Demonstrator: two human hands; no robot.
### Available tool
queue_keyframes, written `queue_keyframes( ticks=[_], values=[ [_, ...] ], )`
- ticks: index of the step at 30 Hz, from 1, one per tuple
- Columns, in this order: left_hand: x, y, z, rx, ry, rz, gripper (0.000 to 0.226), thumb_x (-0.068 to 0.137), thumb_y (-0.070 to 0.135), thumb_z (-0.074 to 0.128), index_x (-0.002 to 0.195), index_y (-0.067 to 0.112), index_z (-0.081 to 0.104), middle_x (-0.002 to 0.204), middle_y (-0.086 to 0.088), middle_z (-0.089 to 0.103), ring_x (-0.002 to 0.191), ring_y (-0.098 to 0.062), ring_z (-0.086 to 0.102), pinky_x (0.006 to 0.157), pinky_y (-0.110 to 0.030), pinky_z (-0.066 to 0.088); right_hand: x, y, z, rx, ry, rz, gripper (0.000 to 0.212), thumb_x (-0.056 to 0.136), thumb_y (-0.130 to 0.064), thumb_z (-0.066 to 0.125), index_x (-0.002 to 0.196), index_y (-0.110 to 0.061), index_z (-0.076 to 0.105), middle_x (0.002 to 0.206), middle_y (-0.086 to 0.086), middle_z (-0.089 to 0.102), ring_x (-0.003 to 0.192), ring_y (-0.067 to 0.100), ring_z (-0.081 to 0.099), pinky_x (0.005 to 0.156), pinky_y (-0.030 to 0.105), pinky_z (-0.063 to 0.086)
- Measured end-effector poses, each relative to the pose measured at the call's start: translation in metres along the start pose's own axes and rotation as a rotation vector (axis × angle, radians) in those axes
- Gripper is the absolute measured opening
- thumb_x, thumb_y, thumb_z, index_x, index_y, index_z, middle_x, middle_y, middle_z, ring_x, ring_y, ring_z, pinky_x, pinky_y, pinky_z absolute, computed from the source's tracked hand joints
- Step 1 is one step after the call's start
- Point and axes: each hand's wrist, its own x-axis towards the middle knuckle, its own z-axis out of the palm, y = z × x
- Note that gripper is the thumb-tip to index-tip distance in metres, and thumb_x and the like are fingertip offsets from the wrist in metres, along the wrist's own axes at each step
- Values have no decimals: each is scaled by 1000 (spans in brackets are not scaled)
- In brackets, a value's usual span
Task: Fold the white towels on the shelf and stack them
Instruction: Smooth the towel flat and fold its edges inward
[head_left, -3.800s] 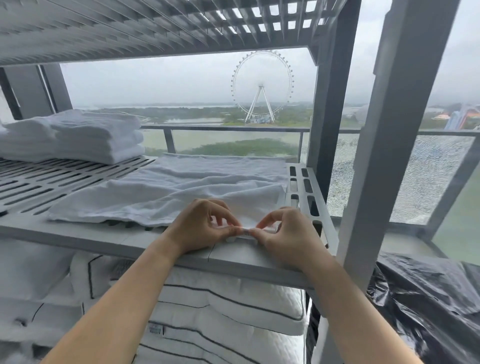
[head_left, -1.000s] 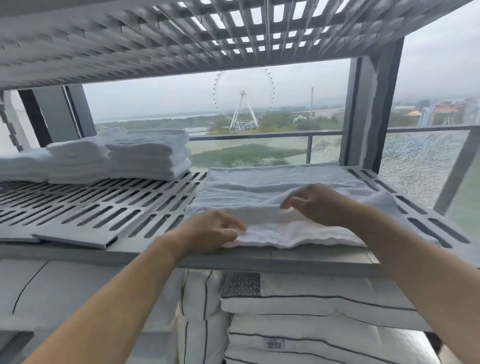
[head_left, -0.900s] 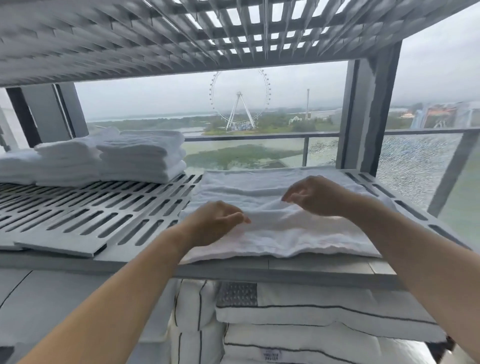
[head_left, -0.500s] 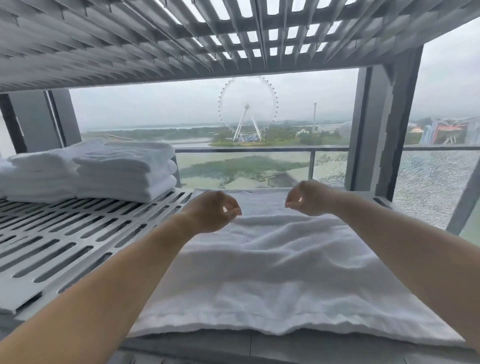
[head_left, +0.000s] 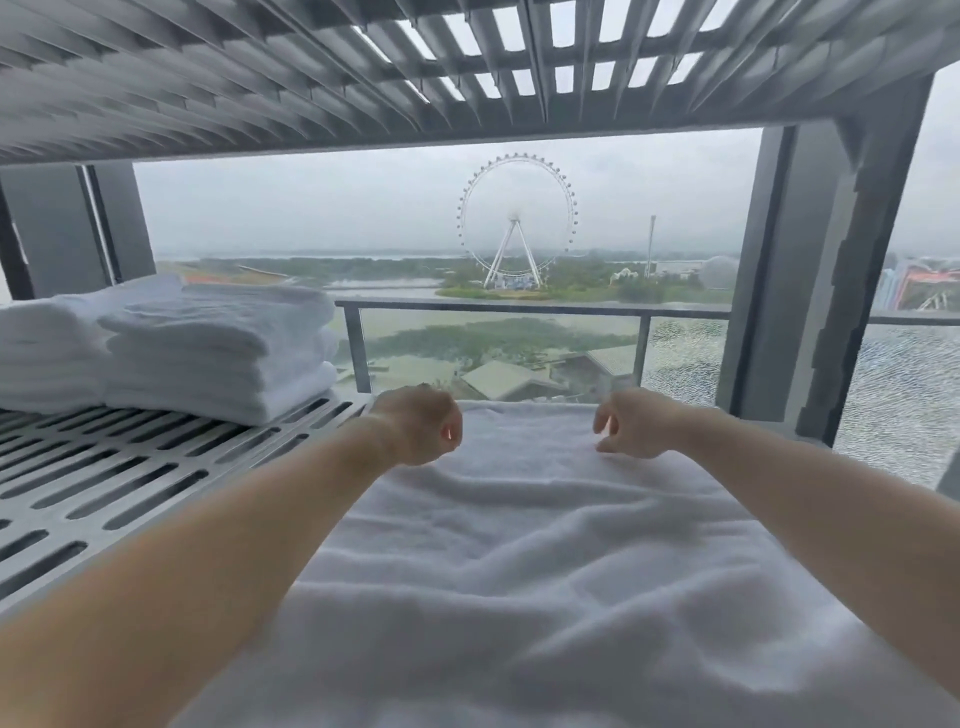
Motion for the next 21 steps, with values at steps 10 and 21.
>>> queue_keyframes(
  ticks=[10, 21],
  values=[
    [42, -19, 21, -10, -147, 48, 13, 90, 32, 56, 97, 24, 64, 102, 5, 64, 84, -11, 51, 79, -30, 50, 17, 24, 11, 26, -36, -40, 20, 90, -28, 56, 94, -12, 68, 100, 4, 67, 84, 17, 57, 69, 21, 42],
    [59, -24, 8, -118, 227, -80, 9, 92, 28, 49, 94, 23, 57, 105, 2, 61, 92, -21, 55, 74, -30, 39, 29, 39, -16, 64, 294, -61, 15, 93, -21, 48, 86, -11, 56, 98, 5, 58, 86, 20, 51, 74, 29, 37]
  ],
)
